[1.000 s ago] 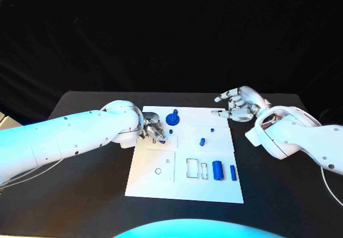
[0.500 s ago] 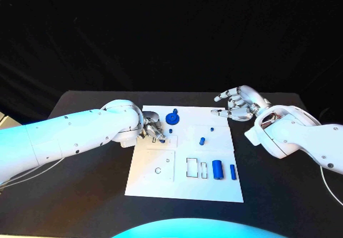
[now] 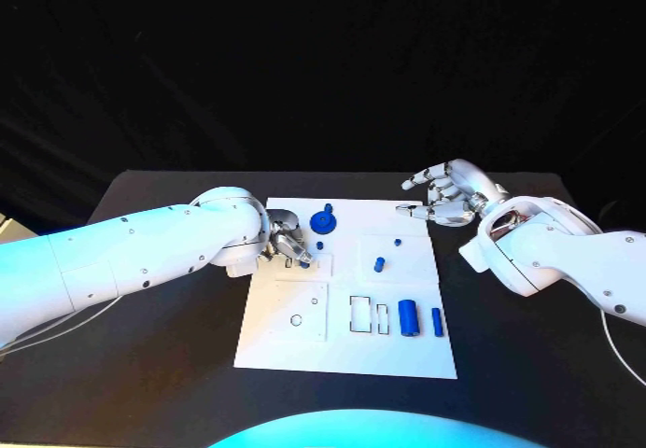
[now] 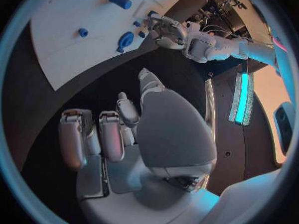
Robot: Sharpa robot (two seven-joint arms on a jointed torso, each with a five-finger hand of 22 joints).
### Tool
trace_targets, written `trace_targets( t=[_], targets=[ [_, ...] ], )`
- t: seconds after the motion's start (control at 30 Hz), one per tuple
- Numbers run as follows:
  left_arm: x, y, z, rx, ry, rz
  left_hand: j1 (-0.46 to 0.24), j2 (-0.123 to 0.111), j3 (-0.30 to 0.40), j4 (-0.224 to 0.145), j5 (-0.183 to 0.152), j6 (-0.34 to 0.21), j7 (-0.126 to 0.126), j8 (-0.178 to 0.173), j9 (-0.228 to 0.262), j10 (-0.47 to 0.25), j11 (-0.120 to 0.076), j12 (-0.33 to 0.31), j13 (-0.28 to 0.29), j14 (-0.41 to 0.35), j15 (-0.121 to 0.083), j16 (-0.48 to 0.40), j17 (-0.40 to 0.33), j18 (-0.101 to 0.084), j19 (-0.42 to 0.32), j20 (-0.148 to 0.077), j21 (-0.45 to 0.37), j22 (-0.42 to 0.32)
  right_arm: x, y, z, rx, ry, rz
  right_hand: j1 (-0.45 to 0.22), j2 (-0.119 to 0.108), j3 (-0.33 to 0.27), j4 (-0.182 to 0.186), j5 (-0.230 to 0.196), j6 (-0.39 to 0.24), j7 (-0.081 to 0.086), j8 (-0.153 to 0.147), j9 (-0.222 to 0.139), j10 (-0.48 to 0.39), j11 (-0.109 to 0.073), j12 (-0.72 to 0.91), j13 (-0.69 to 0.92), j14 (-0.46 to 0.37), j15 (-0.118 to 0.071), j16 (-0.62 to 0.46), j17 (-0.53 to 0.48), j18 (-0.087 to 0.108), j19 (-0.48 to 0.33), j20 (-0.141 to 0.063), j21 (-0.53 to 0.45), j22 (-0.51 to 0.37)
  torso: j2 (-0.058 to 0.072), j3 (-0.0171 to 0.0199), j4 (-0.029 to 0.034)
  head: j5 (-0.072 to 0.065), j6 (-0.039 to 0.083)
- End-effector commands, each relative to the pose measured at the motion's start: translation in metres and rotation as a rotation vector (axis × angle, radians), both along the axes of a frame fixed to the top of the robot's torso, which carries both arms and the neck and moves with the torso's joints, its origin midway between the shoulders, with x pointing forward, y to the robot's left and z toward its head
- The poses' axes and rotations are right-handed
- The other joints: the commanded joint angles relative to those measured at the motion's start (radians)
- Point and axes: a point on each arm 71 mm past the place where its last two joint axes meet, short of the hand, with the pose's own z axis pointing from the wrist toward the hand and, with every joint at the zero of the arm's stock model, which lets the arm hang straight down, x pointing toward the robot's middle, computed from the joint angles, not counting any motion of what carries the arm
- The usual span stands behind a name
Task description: Assemble the parts on the task board
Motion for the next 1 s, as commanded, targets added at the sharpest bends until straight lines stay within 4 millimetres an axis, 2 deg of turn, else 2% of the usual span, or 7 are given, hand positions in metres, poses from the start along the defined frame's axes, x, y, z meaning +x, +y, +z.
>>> trace_targets(
  t=[0.03,0.2,0.67,1.0],
  targets=[
    [-0.0033,-0.0036,-0.0038,-0.006,0.03,-0.012,-0.02,0.001,0.03,-0.047,-0.01,0.011,-0.01,-0.01,-0.002,0.002,-0.005,0.002,0.002,0.089,-0.009,0.003,0.202,-0.008,0.004,-0.005,-0.002,0.0,-0.0005,0.0012,-0.0004,-0.005,0.003,0.014,-0.006,0.004,-0.003,0.001,0.004,0.005,-0.001,0.006,0.0,-0.004,0.0,-0.007,-0.002,0.067,-0.006,-0.007,0.138,0.009,0.06,-0.008,-0.007,0.213,0.0,-0.0003,0.0004,-0.002,-0.001],
    [-0.0017,-0.0017,-0.0035,-0.01,0.021,0.001,-0.055,0.001,-0.066,0.012,-0.02,0.024,-0.009,-0.02,-0.004,-0.001,-0.004,0.0,0.004,0.088,-0.009,0.002,0.201,-0.008,0.006,-0.006,-0.005,-0.001,-0.0004,0.0012,-0.0005,-0.005,0.003,0.014,-0.007,0.003,-0.003,0.001,0.004,0.005,-0.001,0.006,0.0,-0.004,0.0,-0.008,-0.003,0.067,-0.006,-0.008,0.137,0.009,0.06,-0.008,-0.008,0.212,-0.001,-0.0004,0.0014,-0.003,0.001],
    [0.0001,0.0032,-0.0029,-0.011,0.005,0.019,-0.058,0.003,-0.186,0.077,-0.024,0.032,-0.008,-0.031,-0.002,-0.002,-0.003,0.001,0.009,0.089,-0.008,0.003,0.203,-0.008,0.008,-0.006,-0.008,-0.002,-0.0004,0.0005,-0.0008,-0.005,0.003,0.012,-0.015,0.001,-0.007,0.002,-0.004,0.003,0.0,0.007,-0.001,-0.005,0.0,-0.009,-0.005,0.067,-0.006,-0.008,0.137,0.009,0.06,-0.008,-0.008,0.212,-0.001,-0.0012,0.0006,-0.004,0.007],
    [0.0003,0.0057,-0.0002,-0.016,-0.009,0.028,-0.055,0.004,-0.223,0.102,-0.024,0.034,-0.008,-0.033,-0.001,0.0,-0.003,0.004,0.015,0.09,-0.008,0.004,0.205,-0.008,0.009,-0.006,-0.008,-0.001,-0.0005,-0.0004,-0.0015,-0.006,0.004,0.01,-0.02,0.001,-0.009,0.002,-0.007,0.003,0.0,0.007,-0.001,-0.005,0.0,-0.009,-0.006,0.067,-0.006,-0.009,0.136,0.009,0.059,-0.008,-0.01,0.211,-0.001,-0.0018,0.0012,-0.005,0.01]
  ],
)
